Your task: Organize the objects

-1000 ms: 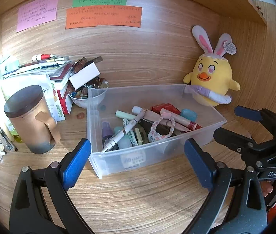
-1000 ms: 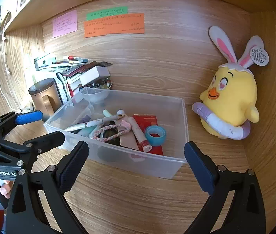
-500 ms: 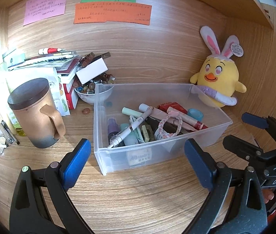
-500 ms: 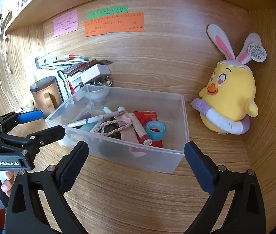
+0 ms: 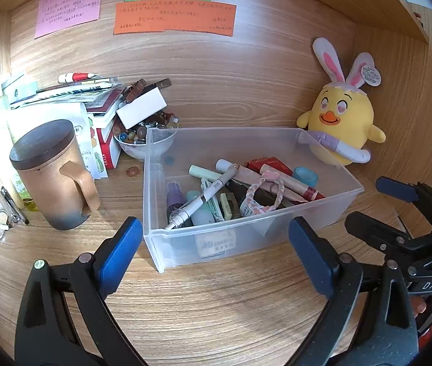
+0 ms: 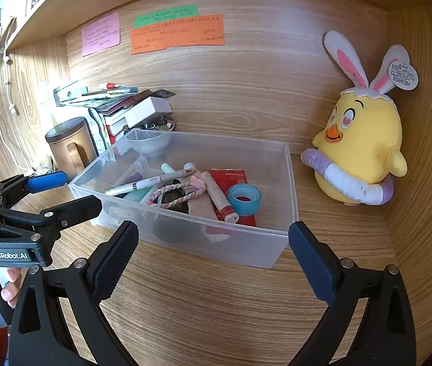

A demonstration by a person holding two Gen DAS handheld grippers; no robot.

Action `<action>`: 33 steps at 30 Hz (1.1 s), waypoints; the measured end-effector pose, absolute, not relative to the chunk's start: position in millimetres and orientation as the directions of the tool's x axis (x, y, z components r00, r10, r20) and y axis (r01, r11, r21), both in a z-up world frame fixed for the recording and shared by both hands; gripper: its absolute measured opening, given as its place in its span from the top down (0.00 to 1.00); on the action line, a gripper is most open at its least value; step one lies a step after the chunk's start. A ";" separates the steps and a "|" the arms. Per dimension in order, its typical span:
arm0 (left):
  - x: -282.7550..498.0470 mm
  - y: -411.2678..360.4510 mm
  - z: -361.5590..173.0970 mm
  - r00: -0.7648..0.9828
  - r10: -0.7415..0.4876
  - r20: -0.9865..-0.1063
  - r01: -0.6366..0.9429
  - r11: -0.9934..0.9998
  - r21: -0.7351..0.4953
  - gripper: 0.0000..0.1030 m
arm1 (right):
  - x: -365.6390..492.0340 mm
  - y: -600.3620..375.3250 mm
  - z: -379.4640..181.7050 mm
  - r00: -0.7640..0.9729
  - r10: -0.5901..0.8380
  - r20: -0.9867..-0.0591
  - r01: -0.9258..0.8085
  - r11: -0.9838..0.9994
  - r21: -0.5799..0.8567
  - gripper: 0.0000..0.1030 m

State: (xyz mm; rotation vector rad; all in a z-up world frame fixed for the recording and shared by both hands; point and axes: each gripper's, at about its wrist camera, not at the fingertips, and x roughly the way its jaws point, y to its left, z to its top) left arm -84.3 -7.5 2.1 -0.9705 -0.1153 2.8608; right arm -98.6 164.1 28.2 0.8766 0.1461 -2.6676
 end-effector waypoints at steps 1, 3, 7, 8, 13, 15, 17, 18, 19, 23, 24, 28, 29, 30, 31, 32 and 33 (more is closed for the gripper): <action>-84.5 -7.6 2.0 -0.787 0.138 -0.602 -0.087 -0.990 -0.114 0.05 | -98.5 163.9 28.3 -0.757 -0.275 -0.593 0.339 -0.941 0.004 0.05; -84.5 -7.3 1.6 -0.785 0.142 -0.603 -0.087 -0.989 -0.120 0.05 | -98.1 163.7 28.3 -0.757 -0.276 -0.592 0.340 -0.940 0.003 0.05; -84.1 -6.7 1.6 -0.784 0.140 -0.604 -0.086 -0.989 -0.118 0.05 | -96.8 162.5 28.1 -0.755 -0.276 -0.594 0.341 -0.940 0.003 0.05; -83.9 -6.5 1.4 -0.784 0.141 -0.605 -0.088 -0.989 -0.118 0.05 | -96.3 162.2 27.9 -0.756 -0.276 -0.594 0.342 -0.940 0.001 0.05; -83.2 -5.1 1.2 -0.780 0.149 -0.607 -0.096 -0.988 -0.119 0.05 | -95.8 162.4 27.2 -0.754 -0.277 -0.595 0.342 -0.940 0.004 0.05; -82.8 -4.9 1.2 -0.781 0.150 -0.607 -0.097 -0.988 -0.119 0.05 | -96.0 162.8 27.2 -0.754 -0.278 -0.595 0.342 -0.940 0.005 0.05; -82.6 -4.7 1.3 -0.781 0.149 -0.606 -0.096 -0.988 -0.118 0.05 | -96.3 163.6 27.1 -0.754 -0.278 -0.595 0.341 -0.940 0.007 0.05; -82.3 -4.6 1.3 -0.783 0.147 -0.605 -0.094 -0.989 -0.117 0.05 | -96.8 164.1 27.0 -0.753 -0.278 -0.596 0.341 -0.940 0.008 0.05; -82.5 -4.7 1.4 -0.783 0.145 -0.605 -0.092 -0.989 -0.117 0.05 | -96.7 164.3 26.9 -0.754 -0.278 -0.596 0.340 -0.940 0.008 0.04; -82.2 -3.3 2.5 -0.781 0.150 -0.606 -0.094 -0.988 -0.124 0.05 | -96.2 165.9 27.2 -0.754 -0.278 -0.595 0.337 -0.941 0.014 0.04; -82.6 -2.5 2.6 -0.778 0.154 -0.609 -0.098 -0.987 -0.124 0.05 | -95.7 166.3 27.4 -0.755 -0.278 -0.594 0.336 -0.942 0.015 0.04; -83.3 1.2 2.8 -0.776 0.147 -0.613 -0.104 -0.989 -0.106 0.05 | -95.7 167.5 27.8 -0.757 -0.277 -0.592 0.332 -0.943 0.017 0.04; -83.6 2.0 2.9 -0.775 0.150 -0.614 -0.109 -0.989 -0.104 0.05 | -96.0 167.9 27.6 -0.757 -0.277 -0.593 0.331 -0.943 0.017 0.04; -83.8 2.8 2.8 -0.774 0.154 -0.614 -0.113 -0.988 -0.105 0.05 | -96.4 168.3 27.2 -0.756 -0.276 -0.593 0.330 -0.944 0.019 0.04; -83.7 3.3 2.6 -0.774 0.159 -0.613 -0.117 -0.987 -0.108 0.05 | -96.9 168.7 26.9 -0.755 -0.276 -0.595 0.329 -0.944 0.021 0.04; -83.9 3.7 2.2 -0.772 0.167 -0.614 -0.123 -0.986 -0.114 0.05 | -97.5 169.0 26.6 -0.754 -0.276 -0.596 0.328 -0.944 0.023 0.04; -84.4 3.9 1.7 -0.768 0.175 -0.616 -0.128 -0.984 -0.121 0.05 | -97.8 169.2 26.2 -0.753 -0.276 -0.598 0.326 -0.945 0.025 0.04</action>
